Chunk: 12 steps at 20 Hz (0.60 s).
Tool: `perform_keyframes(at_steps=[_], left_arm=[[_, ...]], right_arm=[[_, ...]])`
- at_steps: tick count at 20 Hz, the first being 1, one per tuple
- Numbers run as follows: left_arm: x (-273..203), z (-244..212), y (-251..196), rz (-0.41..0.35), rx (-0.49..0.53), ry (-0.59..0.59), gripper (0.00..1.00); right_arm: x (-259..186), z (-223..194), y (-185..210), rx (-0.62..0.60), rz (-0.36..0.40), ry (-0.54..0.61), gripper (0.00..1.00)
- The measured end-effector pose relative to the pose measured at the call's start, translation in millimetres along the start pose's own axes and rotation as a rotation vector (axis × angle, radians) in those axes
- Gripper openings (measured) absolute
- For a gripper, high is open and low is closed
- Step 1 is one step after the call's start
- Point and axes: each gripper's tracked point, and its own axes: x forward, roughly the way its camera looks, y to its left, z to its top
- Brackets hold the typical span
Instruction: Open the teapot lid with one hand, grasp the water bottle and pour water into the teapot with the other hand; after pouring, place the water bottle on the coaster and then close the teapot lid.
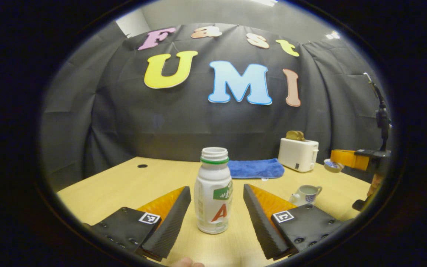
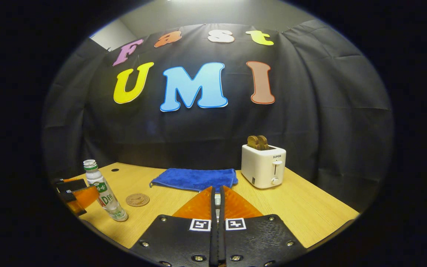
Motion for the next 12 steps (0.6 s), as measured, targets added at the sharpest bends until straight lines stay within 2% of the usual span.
perform_keyframes(at_steps=[2,12], left_arm=[[9,-11,4,0.021,0.014,0.027,1.00],[47,-53,2,0.006,0.028,0.136,1.00]], right_arm=[[-2,3,-3,0.013,0.007,-0.010,0.00],[8,-13,-12,0.032,0.022,0.023,0.00]])
